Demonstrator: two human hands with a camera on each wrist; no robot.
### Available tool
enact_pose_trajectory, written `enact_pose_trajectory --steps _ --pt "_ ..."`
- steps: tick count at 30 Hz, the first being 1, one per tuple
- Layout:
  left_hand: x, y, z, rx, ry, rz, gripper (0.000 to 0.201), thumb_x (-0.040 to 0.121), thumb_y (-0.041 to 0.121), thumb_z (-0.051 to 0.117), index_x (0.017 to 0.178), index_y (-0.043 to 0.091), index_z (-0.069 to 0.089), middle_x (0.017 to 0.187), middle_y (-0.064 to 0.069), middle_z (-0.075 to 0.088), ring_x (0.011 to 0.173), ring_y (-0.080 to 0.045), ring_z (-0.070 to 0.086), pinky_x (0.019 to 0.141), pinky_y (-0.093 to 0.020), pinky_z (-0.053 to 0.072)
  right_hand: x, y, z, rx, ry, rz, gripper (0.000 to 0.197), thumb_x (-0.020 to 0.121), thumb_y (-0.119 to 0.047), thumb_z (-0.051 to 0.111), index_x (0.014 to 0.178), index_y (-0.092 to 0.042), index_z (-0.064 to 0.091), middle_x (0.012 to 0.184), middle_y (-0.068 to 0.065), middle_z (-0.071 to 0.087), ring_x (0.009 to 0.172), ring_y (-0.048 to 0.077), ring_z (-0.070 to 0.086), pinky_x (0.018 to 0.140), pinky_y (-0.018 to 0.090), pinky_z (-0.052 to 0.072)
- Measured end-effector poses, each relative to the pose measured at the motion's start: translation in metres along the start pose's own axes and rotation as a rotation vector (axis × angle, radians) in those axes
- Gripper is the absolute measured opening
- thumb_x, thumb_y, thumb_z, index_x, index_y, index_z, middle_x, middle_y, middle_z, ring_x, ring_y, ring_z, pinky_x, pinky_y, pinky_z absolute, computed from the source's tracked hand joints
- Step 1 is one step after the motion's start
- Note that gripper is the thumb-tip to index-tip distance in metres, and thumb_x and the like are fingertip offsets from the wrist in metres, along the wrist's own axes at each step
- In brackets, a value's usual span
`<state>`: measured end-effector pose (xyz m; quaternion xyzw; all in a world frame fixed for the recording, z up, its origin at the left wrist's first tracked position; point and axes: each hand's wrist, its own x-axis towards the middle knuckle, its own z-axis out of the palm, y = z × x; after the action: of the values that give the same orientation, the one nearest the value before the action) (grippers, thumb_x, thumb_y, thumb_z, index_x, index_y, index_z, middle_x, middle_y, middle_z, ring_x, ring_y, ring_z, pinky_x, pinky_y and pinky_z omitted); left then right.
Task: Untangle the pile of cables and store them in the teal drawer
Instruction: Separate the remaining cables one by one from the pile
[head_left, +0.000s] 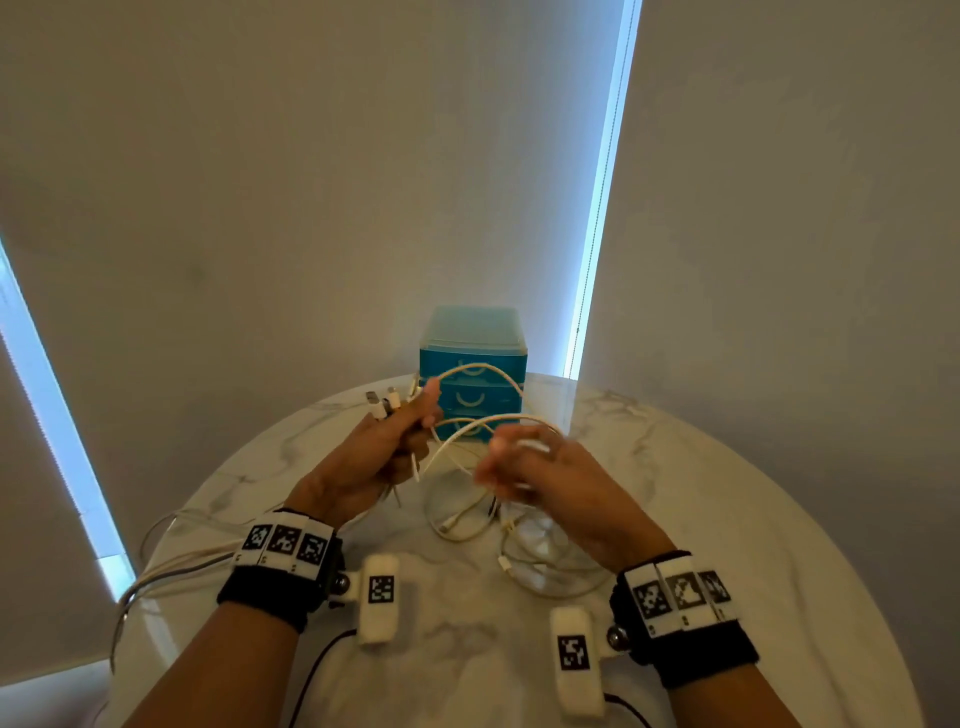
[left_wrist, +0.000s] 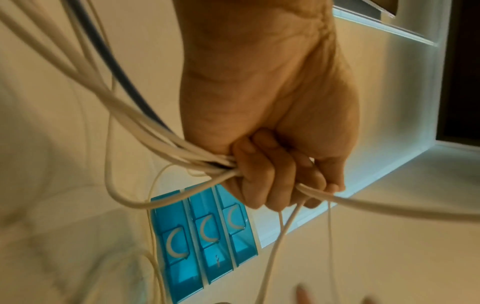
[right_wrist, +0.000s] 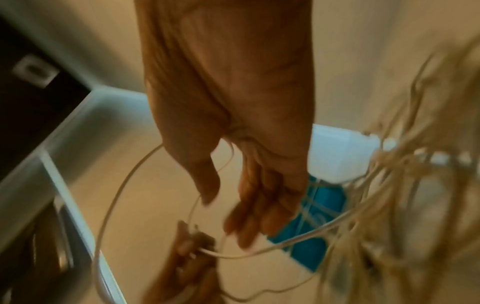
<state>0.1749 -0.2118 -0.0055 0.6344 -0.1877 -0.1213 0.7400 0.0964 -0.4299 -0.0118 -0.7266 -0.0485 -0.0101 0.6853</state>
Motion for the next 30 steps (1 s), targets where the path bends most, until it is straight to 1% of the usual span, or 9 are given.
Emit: enact_pose_trajectory --steps 2,4,8,12,14,20,24,27,30 --pt "0.001 0.002 -0.003 -0.115 0.021 0.0 0.044 0.101 0.059 0.055 0.071 0.027 0.05 0.06 0.008 0.02 0.05 -0.009 0.01 0.044 -0.024 0.008 0.0 0.011 0.0 -0.487 -0.028 0.13 0.048 0.095 -0.049 0.076 0.132 -0.021 0.063 0.114 -0.003 0.075 0.097 0.009 0.073 0.084 0.022 0.059" --pt "0.0 0.003 -0.006 -0.185 0.036 0.02 0.044 0.102 0.058 0.054 0.072 0.026 0.049 0.059 0.008 0.019 0.053 -0.013 0.007 0.047 -0.027 0.007 0.001 0.016 -0.002 -0.624 0.013 0.179 0.046 0.095 -0.05 0.075 0.132 -0.026 0.062 0.106 -0.013 0.07 0.086 0.0 0.066 0.066 0.014 0.05" --pt "0.002 0.002 -0.01 -0.363 -0.001 0.069 0.046 0.104 0.056 0.052 0.072 0.025 0.049 0.058 0.008 0.016 0.047 -0.011 0.009 0.044 -0.027 0.006 0.01 0.024 -0.017 -0.66 0.134 0.131 0.036 0.093 -0.04 0.08 0.124 -0.037 0.063 0.096 -0.012 0.073 0.088 0.006 0.071 0.082 0.031 0.059" --pt "0.003 0.001 -0.01 -0.438 -0.03 0.116 0.045 0.108 0.055 0.046 0.078 0.022 0.053 0.058 0.007 0.018 0.04 -0.005 0.017 0.042 -0.025 0.008 0.004 0.025 -0.013 -0.753 0.044 0.083 0.017 0.091 -0.027 0.08 0.103 -0.039 0.075 0.08 -0.014 0.07 0.075 -0.001 0.067 0.061 0.009 0.047" --pt "0.005 -0.001 -0.011 -0.436 -0.006 0.13 0.045 0.108 0.056 0.045 0.082 0.022 0.058 0.061 0.006 0.015 0.043 -0.007 0.012 0.043 -0.025 0.008 0.004 0.025 -0.013 -0.794 0.09 0.001 0.012 0.091 -0.025 0.079 0.092 -0.036 0.079 0.079 -0.014 0.07 0.074 -0.002 0.064 0.065 0.012 0.045" --pt "0.014 -0.004 -0.019 -0.438 0.181 0.15 0.034 0.106 0.052 0.055 0.089 0.025 0.066 0.06 0.009 0.019 0.041 -0.004 0.016 0.039 -0.021 0.012 -0.001 -0.003 -0.017 -0.378 0.615 -0.481 0.004 0.099 -0.036 0.074 0.103 -0.037 0.075 0.103 -0.015 0.069 0.088 0.002 0.066 0.07 0.012 0.052" --pt "0.016 -0.005 -0.02 -0.413 0.295 0.209 0.026 0.107 0.042 0.059 0.092 0.023 0.07 0.057 0.01 0.023 0.041 -0.004 0.018 0.039 -0.02 0.014 0.002 0.002 -0.024 -0.603 0.575 -0.287 0.016 0.095 -0.05 0.074 0.097 -0.034 0.074 0.113 -0.01 0.055 0.088 0.001 0.059 0.079 0.017 0.048" --pt "0.017 -0.002 -0.029 -0.458 0.349 0.271 0.022 0.107 0.039 0.06 0.099 0.023 0.073 0.057 0.011 0.025 0.047 -0.007 0.012 0.044 -0.022 0.01 0.003 0.01 -0.028 -0.727 0.451 -0.175 0.05 0.095 -0.069 0.062 0.071 -0.026 0.069 0.086 -0.01 0.062 0.074 0.003 0.06 0.068 0.02 0.042" --pt "0.019 -0.005 -0.032 -0.397 0.414 0.243 0.023 0.104 0.035 0.066 0.115 0.018 0.077 0.058 0.009 0.029 0.044 -0.004 0.018 0.04 -0.02 0.014 0.001 0.005 -0.024 -0.672 0.481 -0.207 0.064 0.103 -0.062 0.056 0.053 -0.022 0.049 0.05 -0.006 0.05 0.051 0.005 0.047 0.057 0.025 0.037"
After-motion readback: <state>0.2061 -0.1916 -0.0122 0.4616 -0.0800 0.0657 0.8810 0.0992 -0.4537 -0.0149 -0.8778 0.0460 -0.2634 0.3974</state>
